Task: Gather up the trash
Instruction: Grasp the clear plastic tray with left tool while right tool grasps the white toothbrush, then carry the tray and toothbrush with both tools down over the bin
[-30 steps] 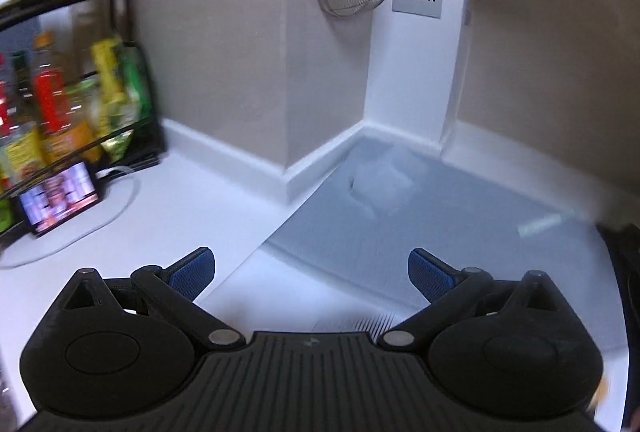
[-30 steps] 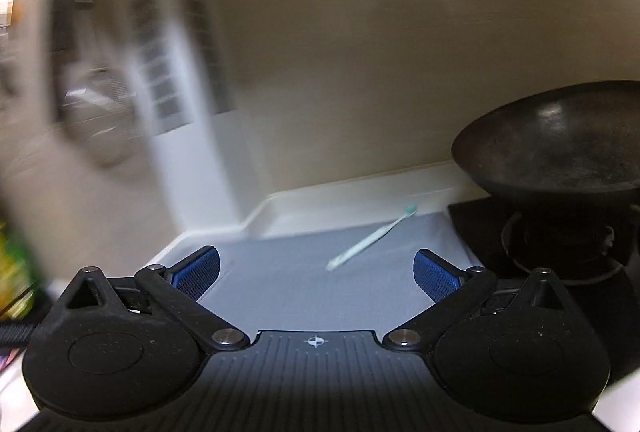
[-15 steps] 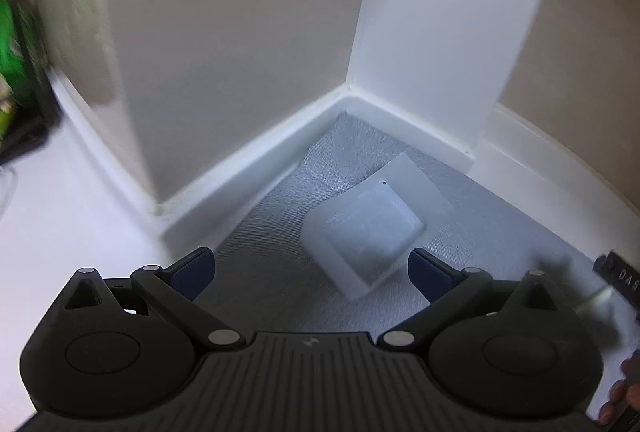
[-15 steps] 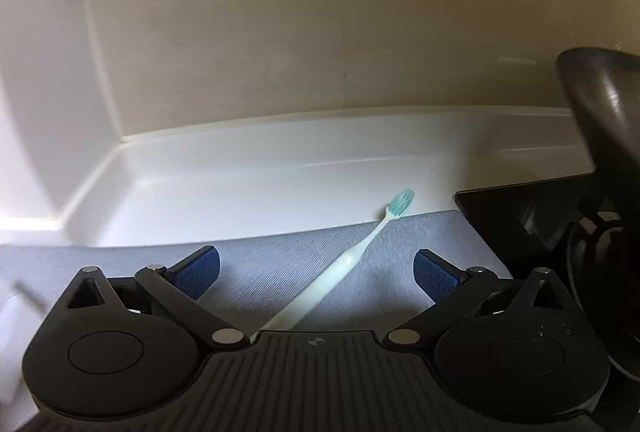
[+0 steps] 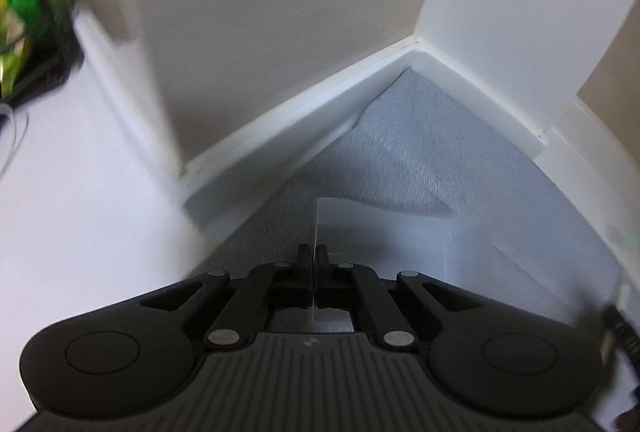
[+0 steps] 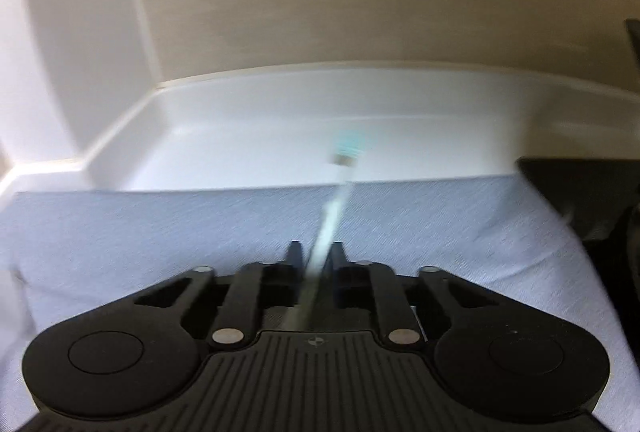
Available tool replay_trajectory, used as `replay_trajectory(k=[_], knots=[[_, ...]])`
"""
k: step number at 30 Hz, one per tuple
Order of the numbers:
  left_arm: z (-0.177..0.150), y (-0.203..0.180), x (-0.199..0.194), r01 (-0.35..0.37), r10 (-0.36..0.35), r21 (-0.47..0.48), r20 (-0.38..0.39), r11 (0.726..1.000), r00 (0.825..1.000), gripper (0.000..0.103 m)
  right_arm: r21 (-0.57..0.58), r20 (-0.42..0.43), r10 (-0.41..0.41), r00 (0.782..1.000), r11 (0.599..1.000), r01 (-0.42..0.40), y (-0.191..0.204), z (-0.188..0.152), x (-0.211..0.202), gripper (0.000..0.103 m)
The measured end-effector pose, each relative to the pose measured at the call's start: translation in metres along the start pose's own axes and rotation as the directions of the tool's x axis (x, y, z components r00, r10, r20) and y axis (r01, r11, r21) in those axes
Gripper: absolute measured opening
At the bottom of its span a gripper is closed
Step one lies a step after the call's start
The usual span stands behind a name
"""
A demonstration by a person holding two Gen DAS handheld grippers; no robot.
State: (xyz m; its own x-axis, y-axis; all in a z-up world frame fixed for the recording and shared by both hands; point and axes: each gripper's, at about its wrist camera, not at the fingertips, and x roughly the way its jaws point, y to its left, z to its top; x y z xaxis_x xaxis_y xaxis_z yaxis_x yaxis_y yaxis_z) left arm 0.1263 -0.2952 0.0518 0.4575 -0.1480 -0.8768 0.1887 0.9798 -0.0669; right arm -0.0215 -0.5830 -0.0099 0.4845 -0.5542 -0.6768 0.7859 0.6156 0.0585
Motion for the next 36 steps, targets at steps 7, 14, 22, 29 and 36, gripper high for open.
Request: replay_trajectory(k=[7,14,22,29,36], knots=[[-0.03,0.029,-0.042,0.021,-0.021,0.012,0.037,1.0,0.999,0.0,0.062,0.036,0.127,0.991,0.99,-0.129,-0.01,-0.02,-0.055,0.01],[-0.081,0.046,-0.094,0.057,-0.062,0.072,0.073,0.996,0.995,0.0,0.121,0.053,0.249,0.967,0.96,-0.254,-0.026,-0.048,-0.12,0.01],[-0.165,0.064,-0.165,0.071,-0.103,0.198,0.158,0.978,0.982,0.0,0.063,0.119,0.332,0.936,0.938,-0.341,-0.039,-0.083,-0.193,0.01],[-0.227,0.081,-0.206,0.091,-0.135,0.235,0.181,0.968,0.974,0.0,-0.02,0.156,0.388,0.908,0.92,-0.39,-0.047,-0.117,-0.249,0.01],[-0.278,0.094,-0.23,0.082,-0.14,0.279,0.197,0.957,0.97,0.0,-0.125,0.149,0.456,0.877,0.889,-0.441,-0.073,-0.152,-0.3,0.01]])
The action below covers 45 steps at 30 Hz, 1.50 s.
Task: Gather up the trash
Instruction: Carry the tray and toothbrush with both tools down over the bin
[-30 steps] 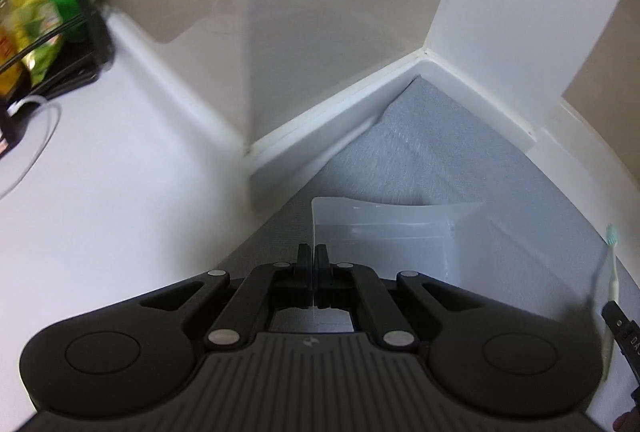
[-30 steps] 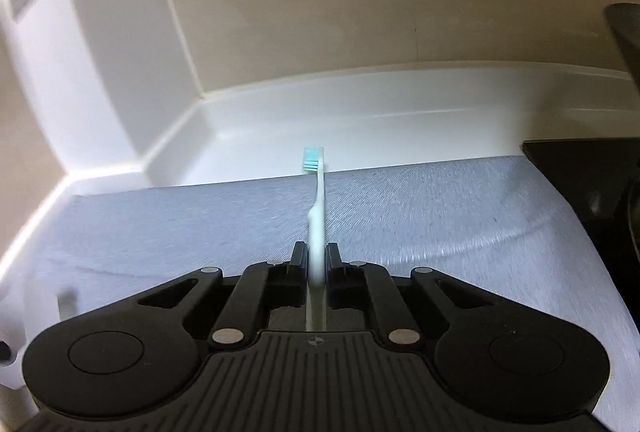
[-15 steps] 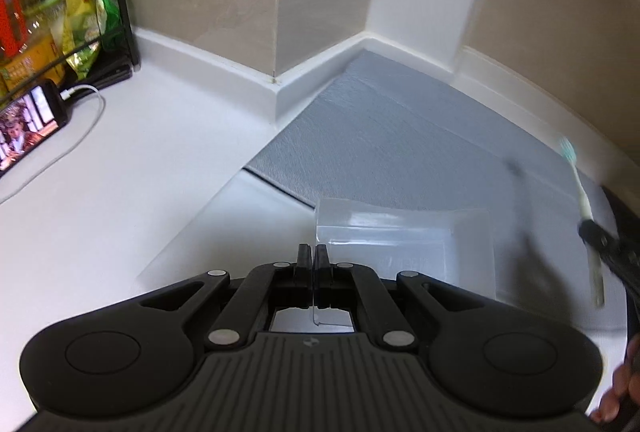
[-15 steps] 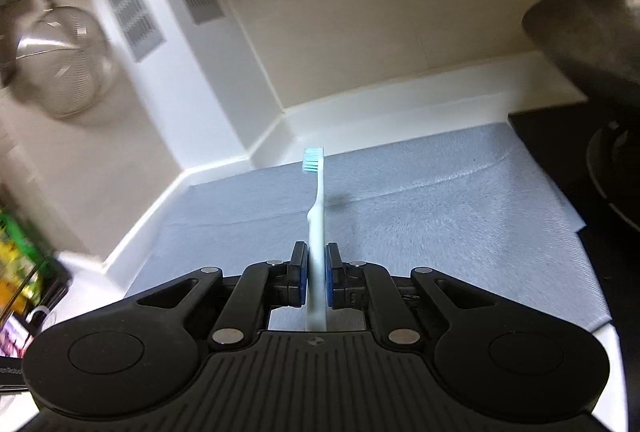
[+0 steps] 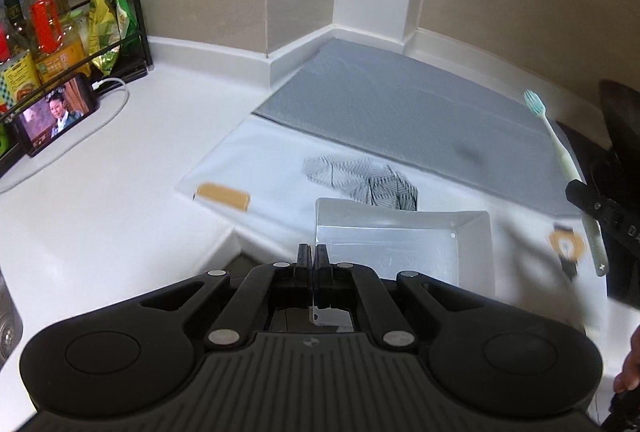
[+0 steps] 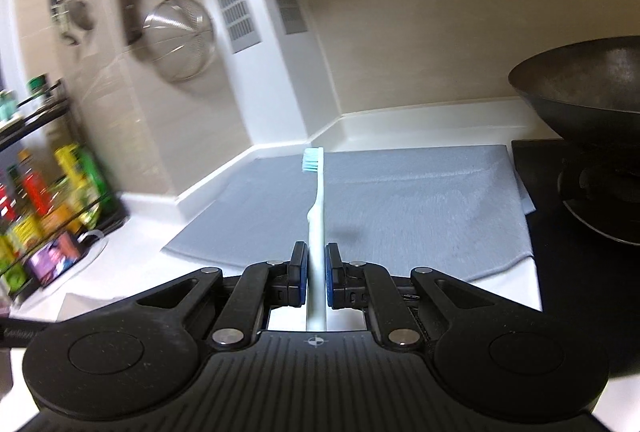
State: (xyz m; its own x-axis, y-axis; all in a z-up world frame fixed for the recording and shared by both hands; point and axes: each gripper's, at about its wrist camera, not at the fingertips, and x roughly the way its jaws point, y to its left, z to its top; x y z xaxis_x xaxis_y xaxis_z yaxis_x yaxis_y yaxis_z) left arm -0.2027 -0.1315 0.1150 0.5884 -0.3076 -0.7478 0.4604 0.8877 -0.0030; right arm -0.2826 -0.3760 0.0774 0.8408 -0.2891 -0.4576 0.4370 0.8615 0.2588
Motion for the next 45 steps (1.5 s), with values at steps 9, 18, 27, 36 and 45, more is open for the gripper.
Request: replay_trajectory(k=[9,18,27,36,45], knots=[[-0.053,-0.009,-0.018,0.008,-0.007,0.058,-0.027,0.998,1.0,0.0,-0.19,-0.003,0.048,0.999,0.981,-0.048,-0.023,-0.028,-0.071,0.01],[-0.097,-0.012,-0.019,-0.015,0.022,0.107,-0.067,0.994,0.997,0.0,-0.294,-0.05,0.039,0.998,0.954,-0.052,-0.037,-0.069,-0.113,0.01],[-0.154,-0.008,-0.012,-0.033,0.056,0.162,-0.139,0.986,0.989,0.0,-0.409,-0.178,0.017,0.984,0.908,-0.09,-0.036,-0.128,-0.144,0.01],[-0.199,-0.011,0.001,-0.007,0.057,0.203,-0.245,0.979,0.968,0.0,-0.328,-0.308,0.052,0.95,0.931,-0.158,-0.037,-0.173,-0.157,0.01],[-0.214,-0.019,0.009,0.045,0.025,0.226,-0.297,0.973,0.954,0.0,-0.281,-0.367,0.085,0.926,0.939,-0.198,-0.025,-0.194,-0.145,0.01]])
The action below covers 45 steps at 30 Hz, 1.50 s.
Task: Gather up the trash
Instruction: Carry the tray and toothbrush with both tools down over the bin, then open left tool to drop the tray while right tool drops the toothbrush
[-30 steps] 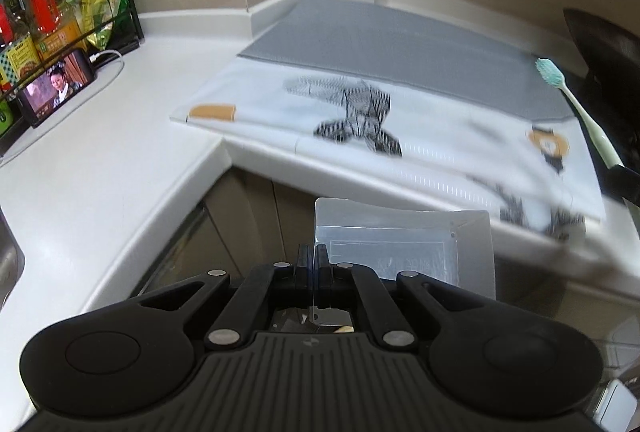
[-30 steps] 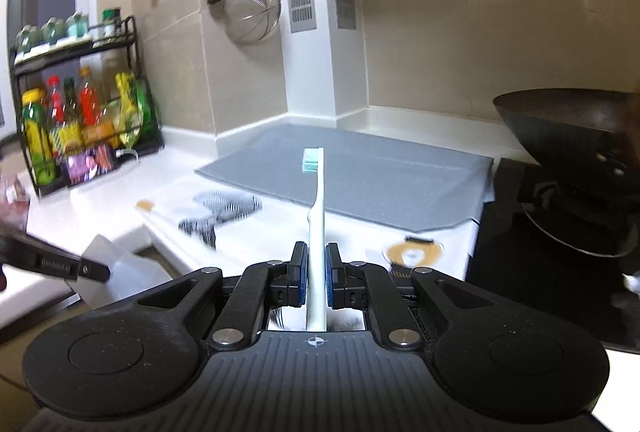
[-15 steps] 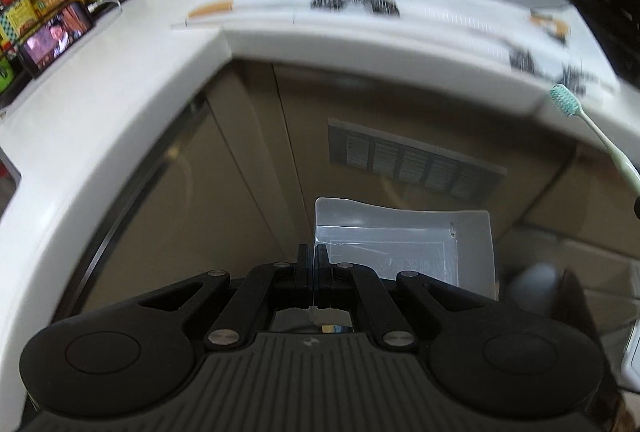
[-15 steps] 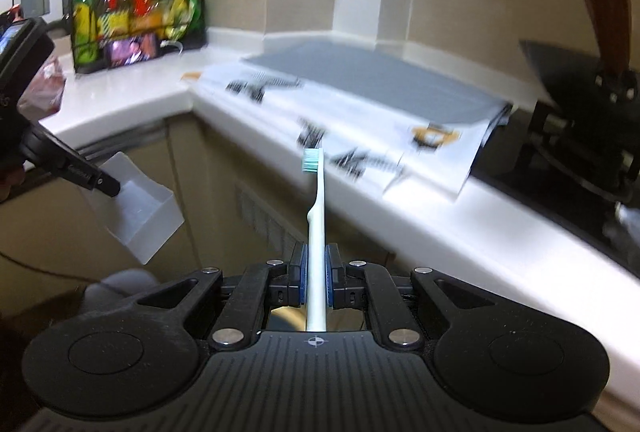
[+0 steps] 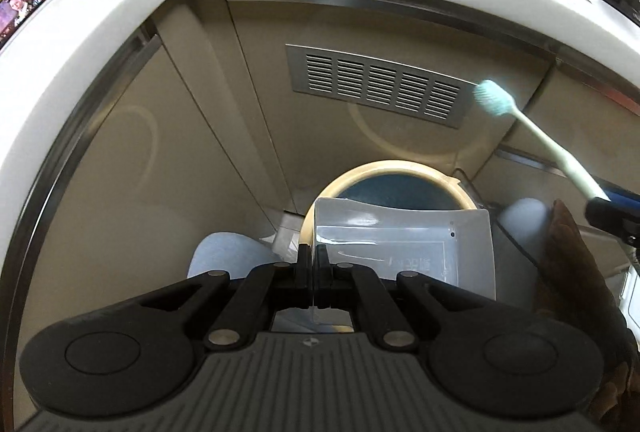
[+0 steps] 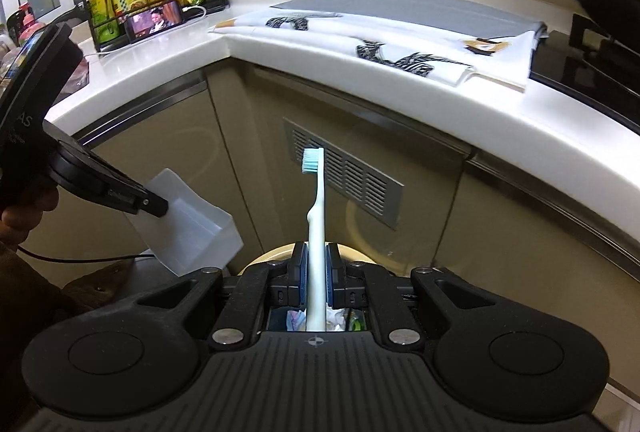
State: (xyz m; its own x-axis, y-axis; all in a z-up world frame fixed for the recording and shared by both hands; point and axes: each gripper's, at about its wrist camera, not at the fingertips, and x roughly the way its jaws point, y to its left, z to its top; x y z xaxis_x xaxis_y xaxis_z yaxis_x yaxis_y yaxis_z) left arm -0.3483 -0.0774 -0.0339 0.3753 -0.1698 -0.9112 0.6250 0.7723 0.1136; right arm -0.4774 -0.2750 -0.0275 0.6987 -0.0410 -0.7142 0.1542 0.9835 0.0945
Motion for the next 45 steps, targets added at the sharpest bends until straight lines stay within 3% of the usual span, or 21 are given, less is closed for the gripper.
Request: replay_trajectory(k=[32,45], knots=[[0.013,-0.006,0.038,0.042,-0.04,0.037,-0.06,0.998,0.997,0.0,-0.005,-0.093,0.018,0.995,1.0,-0.019,0.001,0.003,0.041,0.01],[0.021,-0.015,0.079,0.069,-0.064,0.028,-0.155,0.997,0.986,0.0,0.083,-0.188,0.038,0.981,0.996,-0.023,-0.014,0.001,0.088,0.01]])
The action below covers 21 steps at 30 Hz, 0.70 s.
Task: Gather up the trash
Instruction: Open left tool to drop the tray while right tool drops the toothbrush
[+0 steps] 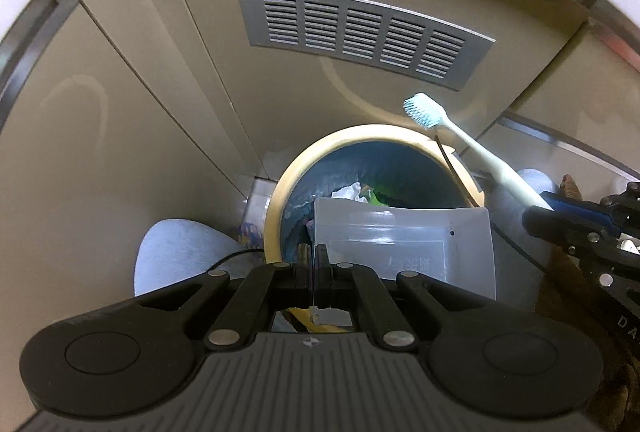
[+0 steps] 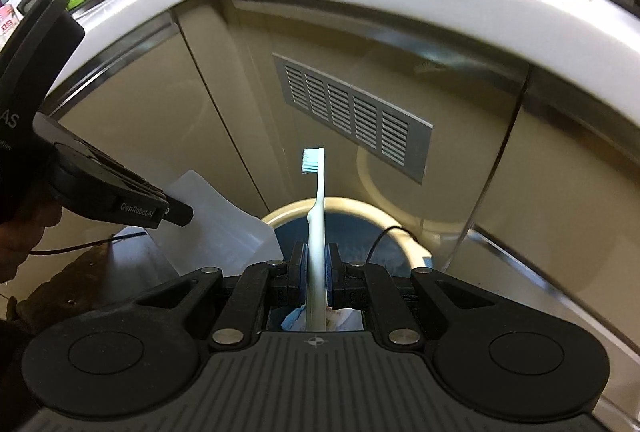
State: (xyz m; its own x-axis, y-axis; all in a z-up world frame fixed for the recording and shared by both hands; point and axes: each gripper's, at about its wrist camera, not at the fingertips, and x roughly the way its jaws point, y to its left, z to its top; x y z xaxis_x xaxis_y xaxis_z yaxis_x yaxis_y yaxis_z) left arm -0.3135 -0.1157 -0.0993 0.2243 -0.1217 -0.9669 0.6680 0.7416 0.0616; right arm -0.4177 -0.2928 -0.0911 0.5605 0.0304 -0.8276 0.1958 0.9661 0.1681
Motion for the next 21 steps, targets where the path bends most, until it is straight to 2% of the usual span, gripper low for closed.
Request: replay_trajectory(k=[12,21], knots=[[0.004,-0.007,0.03,0.013,-0.012,0.017,-0.08,1.0,0.997,0.0,-0.004,-0.086,0.003,0.996,1.0,-0.003,0.0,-0.003,0.028,0.01],[0.005,-0.015,0.044,-0.009,0.013,0.051,-0.095,0.999,0.995,0.0,0.006,-0.133,0.005,0.991,1.0,-0.004,-0.001,-0.002,0.045,0.01]])
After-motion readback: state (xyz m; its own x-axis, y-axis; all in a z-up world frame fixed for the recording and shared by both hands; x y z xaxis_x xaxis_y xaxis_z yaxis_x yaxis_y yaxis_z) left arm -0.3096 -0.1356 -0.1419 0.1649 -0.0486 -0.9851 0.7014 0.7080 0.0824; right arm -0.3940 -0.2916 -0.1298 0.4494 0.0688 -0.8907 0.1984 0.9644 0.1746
